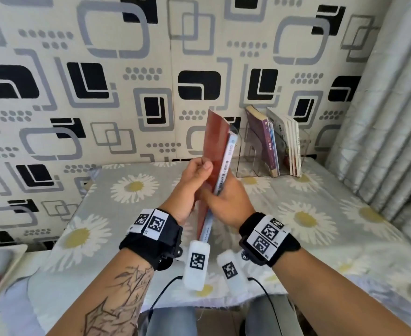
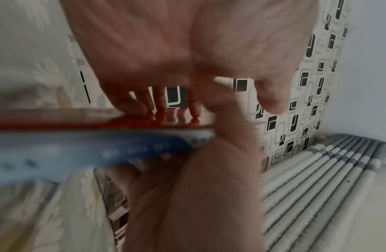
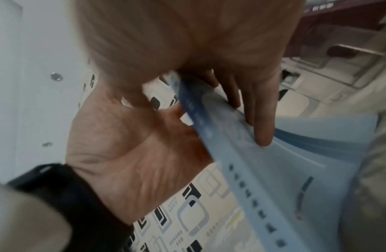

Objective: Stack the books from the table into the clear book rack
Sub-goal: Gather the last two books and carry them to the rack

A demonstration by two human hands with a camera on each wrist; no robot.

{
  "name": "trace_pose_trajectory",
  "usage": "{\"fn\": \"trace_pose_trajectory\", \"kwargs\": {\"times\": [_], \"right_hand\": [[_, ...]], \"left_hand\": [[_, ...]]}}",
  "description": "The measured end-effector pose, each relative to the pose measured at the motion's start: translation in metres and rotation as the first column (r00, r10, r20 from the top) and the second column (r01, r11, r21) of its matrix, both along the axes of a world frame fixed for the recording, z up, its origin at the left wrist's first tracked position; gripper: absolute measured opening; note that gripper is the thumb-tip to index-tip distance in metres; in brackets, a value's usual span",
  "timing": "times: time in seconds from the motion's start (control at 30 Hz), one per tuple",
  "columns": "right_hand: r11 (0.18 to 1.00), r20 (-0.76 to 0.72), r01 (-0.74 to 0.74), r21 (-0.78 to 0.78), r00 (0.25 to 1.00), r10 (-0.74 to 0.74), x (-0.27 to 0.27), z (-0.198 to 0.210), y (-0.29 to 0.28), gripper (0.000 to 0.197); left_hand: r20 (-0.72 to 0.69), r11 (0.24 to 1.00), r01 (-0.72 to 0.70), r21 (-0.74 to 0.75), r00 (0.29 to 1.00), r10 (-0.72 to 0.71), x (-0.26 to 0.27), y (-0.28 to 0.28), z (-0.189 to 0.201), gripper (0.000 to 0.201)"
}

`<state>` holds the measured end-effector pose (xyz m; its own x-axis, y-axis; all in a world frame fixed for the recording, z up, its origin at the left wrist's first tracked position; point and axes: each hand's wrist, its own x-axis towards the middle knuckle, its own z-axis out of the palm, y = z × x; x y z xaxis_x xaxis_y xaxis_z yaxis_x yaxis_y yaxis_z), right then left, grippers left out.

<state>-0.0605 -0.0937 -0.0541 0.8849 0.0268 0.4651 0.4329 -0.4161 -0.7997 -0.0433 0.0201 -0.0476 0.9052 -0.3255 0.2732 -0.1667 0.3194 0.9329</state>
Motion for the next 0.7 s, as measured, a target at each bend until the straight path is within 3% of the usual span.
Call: {"fn": "trace_pose_trajectory", "kwargs": {"times": [0.07,0.17,0.27,0.33,0.37,0.43,0.5,0.57,0.7], "right_hand": [[0.976,0.046,0.211,-0.051,0.977,-0.209,0.004,0.003,-0.011,0.014],[0.939,0.052,0.321,-0.119,0.947,-0.317,0.004,0.019,-0.035,0.006],[0.896,0.118,0.407,-0.175,0.912,-0.392,0.001,0.036,-0.061,0.02],[0.867,0.136,0.461,-0.191,0.887,-0.442,0.001,0.044,-0.08,0.014],[0.847,0.147,0.49,-0.207,0.871,-0.468,0.0,0.048,-0.09,0.01],[0.8,0.185,0.552,-0.234,0.833,-0.521,0.0,0.053,-0.103,0.029],[0.774,0.209,0.578,-0.257,0.815,-0.54,0.004,0.058,-0.112,0.029],[0.759,0.212,0.588,-0.28,0.809,-0.549,0.012,0.058,-0.116,0.014],[0.741,0.224,0.608,-0.285,0.794,-0.566,0.031,0.054,-0.112,0.028]], "left_hand": [[-0.01,1.0,0.011,0.01,1.0,-0.011,0.002,-0.001,-0.003,0.047],[-0.031,0.997,-0.07,0.018,0.997,0.07,0.009,-0.001,-0.008,0.04],[-0.13,0.984,-0.17,0.046,0.976,0.174,0.02,0.002,-0.02,0.035],[-0.232,0.975,-0.221,0.034,0.947,0.223,0.028,0.005,-0.033,0.028],[-0.297,0.966,-0.257,0.008,0.922,0.248,0.032,0.006,-0.039,0.025],[-0.44,0.937,-0.34,-0.08,0.856,0.273,0.038,0.011,-0.051,0.021],[-0.563,0.89,-0.412,-0.194,0.79,0.243,0.045,0.017,-0.06,0.018],[-0.618,0.852,-0.448,-0.271,0.759,0.203,0.05,0.022,-0.067,0.014],[-0.624,0.833,-0.472,-0.289,0.753,0.21,0.052,0.021,-0.073,0.007]]}}
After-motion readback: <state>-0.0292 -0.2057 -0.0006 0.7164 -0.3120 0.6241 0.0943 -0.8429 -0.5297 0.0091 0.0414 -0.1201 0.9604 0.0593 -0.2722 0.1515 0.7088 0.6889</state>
